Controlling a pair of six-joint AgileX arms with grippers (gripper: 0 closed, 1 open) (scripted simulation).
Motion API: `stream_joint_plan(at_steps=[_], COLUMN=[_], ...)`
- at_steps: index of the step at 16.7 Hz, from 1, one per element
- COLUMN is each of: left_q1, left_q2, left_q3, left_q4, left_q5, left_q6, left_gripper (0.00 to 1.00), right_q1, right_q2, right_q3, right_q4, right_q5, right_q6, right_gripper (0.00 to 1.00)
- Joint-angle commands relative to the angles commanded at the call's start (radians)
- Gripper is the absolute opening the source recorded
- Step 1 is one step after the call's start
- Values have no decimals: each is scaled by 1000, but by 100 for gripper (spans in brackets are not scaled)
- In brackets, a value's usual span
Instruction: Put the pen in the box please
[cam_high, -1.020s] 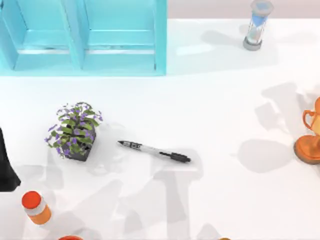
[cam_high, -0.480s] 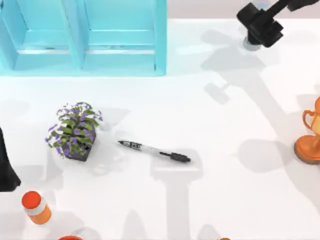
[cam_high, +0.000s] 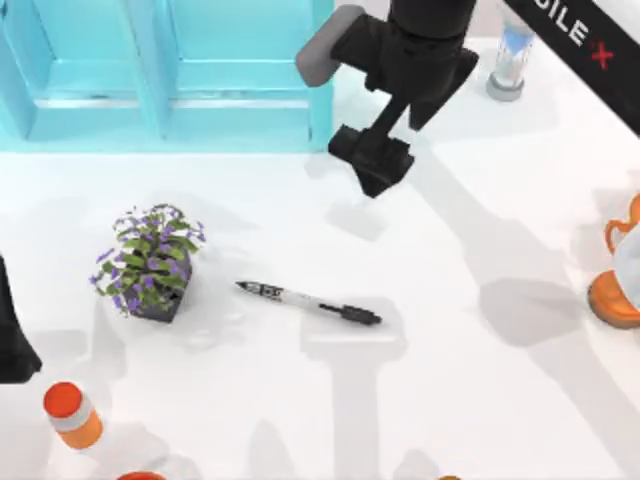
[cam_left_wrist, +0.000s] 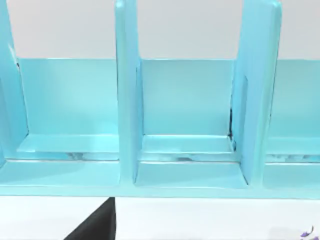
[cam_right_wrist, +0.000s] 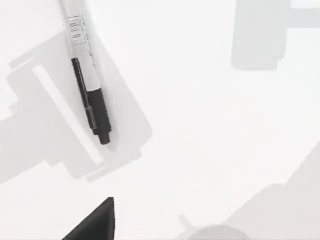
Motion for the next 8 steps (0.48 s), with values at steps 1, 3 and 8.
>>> stream_joint_plan(at_steps=[1,3,8], left_q1=[0,0,0], left_q2=[0,0,0], left_q3=[0,0,0], left_q4=[0,0,0], left_q5=[0,0,0], left_q6=[0,0,0], left_gripper=[100,100,100], right_q1=[19,55,116], right_q2=[51,140,284], right_q3=[46,125,244], right_q4=[-24,-65,-122], right_q5=[-11,-32,-73], right_q6=[-12,-33,-68], right_gripper=[100,100,100])
